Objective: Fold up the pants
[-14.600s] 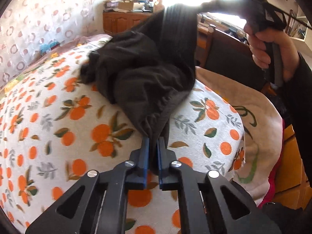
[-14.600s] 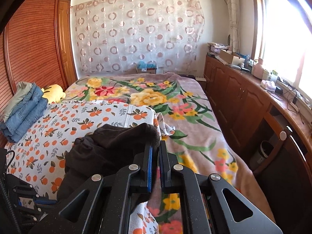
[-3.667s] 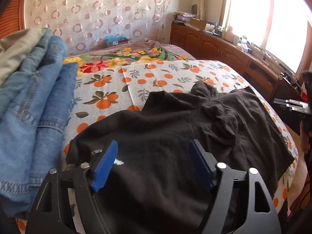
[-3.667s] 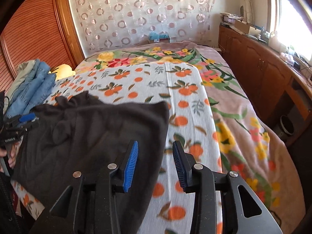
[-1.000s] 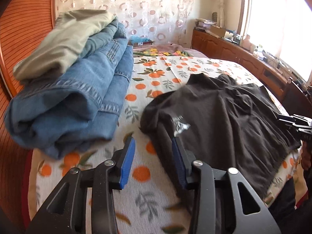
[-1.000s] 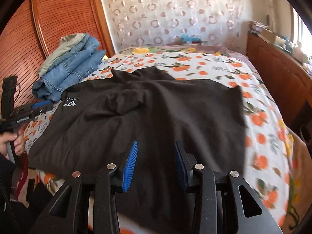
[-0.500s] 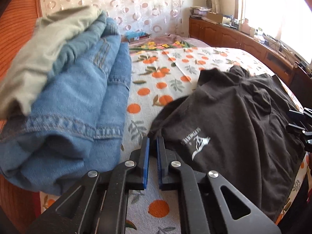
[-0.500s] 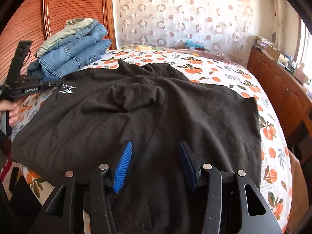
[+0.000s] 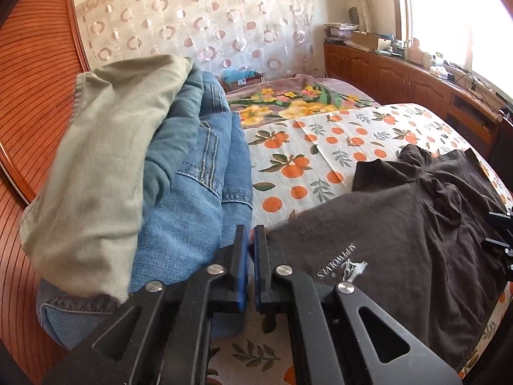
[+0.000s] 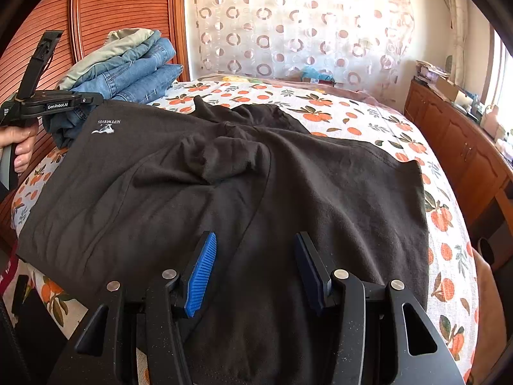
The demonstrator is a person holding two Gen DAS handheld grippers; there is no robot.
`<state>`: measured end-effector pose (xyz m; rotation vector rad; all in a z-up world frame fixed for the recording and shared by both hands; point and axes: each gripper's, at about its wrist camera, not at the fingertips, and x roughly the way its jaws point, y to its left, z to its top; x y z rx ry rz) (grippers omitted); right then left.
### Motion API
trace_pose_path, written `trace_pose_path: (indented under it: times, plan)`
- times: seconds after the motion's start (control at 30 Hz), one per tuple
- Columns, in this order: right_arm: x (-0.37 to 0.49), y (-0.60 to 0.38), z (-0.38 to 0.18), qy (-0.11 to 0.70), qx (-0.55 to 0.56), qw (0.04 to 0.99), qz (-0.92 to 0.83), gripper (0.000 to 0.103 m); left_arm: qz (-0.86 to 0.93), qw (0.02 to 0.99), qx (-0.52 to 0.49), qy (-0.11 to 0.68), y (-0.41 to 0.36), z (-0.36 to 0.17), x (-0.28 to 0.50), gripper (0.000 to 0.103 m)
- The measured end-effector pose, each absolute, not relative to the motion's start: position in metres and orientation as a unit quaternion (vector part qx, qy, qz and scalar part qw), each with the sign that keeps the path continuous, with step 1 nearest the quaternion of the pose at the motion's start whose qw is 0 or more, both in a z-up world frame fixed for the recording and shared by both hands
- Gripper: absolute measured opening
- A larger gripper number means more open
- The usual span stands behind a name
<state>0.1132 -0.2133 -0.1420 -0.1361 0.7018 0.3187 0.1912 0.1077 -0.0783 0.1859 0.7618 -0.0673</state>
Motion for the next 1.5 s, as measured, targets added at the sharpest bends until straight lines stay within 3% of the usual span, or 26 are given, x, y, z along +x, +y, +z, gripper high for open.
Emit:
trace_pose_path:
  times: [0.2, 0.3, 0.7, 1.23, 1.27, 1.37, 1.43, 1.5]
  plan:
    - [0.113, -0.215, -0.142, 0.342, -0.065, 0.924, 0.156, 0.053, -0.047, 0.922, 0.075, 0.376, 0.098, -0.079, 0.179, 0.025]
    - [0.112, -0.216, -0.141, 0.342, -0.064, 0.925, 0.151, 0.053, -0.066, 0.924, 0.066, 0.370, 0.087, -0.080, 0.167, 0.046]
    - [0.070, -0.267, -0.118, 0.320, -0.034, 0.940, 0.113, 0.053, -0.141, 0.912, 0.031, 0.384, 0.024, -0.094, 0.119, 0.048]
    - [0.033, -0.325, -0.129, 0.387, 0.020, 0.920, 0.066, 0.052, -0.148, 0.898, 0.021, 0.414, -0.001, -0.121, 0.087, 0.048]
    - [0.032, -0.325, -0.128, 0.388, 0.021, 0.919, 0.066, 0.051, -0.147, 0.898, 0.019, 0.415, 0.000, -0.122, 0.086, 0.048]
    - [0.030, -0.327, -0.128, 0.391, 0.032, 0.917, 0.075, 0.033, -0.145, 0.897, 0.011, 0.417, 0.004, -0.124, 0.084, 0.048]
    - [0.033, -0.324, -0.127, 0.394, 0.032, 0.915, 0.085, 0.010, -0.143, 0.898, 0.007, 0.416, 0.007, -0.124, 0.081, 0.048]
    - [0.037, -0.323, -0.127, 0.389, 0.035, 0.917, 0.087, 0.008, -0.140, 0.899, 0.004, 0.416, 0.011, -0.123, 0.080, 0.048]
